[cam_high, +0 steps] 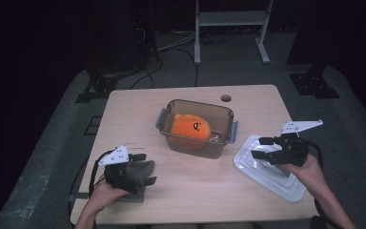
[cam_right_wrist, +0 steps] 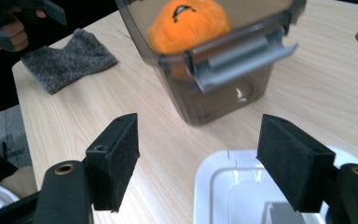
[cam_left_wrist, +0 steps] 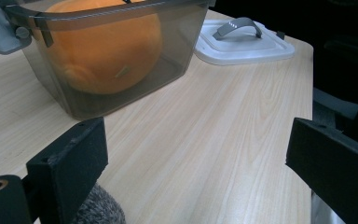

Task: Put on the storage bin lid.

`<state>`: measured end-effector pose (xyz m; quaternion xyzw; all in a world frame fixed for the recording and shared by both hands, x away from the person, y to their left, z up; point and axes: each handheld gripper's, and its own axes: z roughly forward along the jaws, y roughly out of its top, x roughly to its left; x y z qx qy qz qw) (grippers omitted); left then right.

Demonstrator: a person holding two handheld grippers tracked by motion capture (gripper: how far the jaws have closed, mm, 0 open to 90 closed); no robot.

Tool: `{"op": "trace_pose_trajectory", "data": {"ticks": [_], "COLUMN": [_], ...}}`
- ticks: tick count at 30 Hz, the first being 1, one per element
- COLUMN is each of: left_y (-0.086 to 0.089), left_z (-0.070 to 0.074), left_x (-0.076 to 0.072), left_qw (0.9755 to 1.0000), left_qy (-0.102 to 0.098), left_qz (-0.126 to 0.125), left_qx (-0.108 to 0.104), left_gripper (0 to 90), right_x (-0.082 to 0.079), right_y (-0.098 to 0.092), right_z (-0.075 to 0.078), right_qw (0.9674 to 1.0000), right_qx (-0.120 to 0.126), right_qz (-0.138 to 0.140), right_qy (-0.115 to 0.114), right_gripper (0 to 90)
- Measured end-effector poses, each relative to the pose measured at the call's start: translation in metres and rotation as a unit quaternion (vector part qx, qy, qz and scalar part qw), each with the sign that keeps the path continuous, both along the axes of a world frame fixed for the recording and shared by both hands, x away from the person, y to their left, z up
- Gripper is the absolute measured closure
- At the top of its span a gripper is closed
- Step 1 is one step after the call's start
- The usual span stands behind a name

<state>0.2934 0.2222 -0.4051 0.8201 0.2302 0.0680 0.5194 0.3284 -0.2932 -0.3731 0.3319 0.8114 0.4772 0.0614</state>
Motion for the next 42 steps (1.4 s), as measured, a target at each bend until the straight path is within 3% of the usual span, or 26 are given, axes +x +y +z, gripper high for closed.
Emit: {"op": "trace_pose_trajectory", "data": {"ticks": [15, 35, 42], "left_y": [0.001, 0.002, 0.002], "left_z": [-0.001, -0.003, -0.002], "left_x": [0.0, -0.001, -0.001], "left_qw": [1.0, 1.0, 1.0], "left_qy": [0.002, 0.005, 0.005], "left_qz": [0.005, 0.002, 0.002], "left_qx": [0.0, 0.002, 0.004], "left_gripper": [4.8, 4.8, 4.8], "right_x": [-0.004, -0.002, -0.002], "right_y": [-0.033, -0.043, -0.045], "right_z": [-0.038, -0.066, -0.073], "right_qw": [0.9992, 0.9971, 0.9961], "right_qx": [-0.003, -0.04, -0.055], "right_qz": [-0.036, -0.06, -0.066], "right_qy": [0.019, 0.025, 0.021], "right_gripper": [28.0, 30.7, 37.0]}}
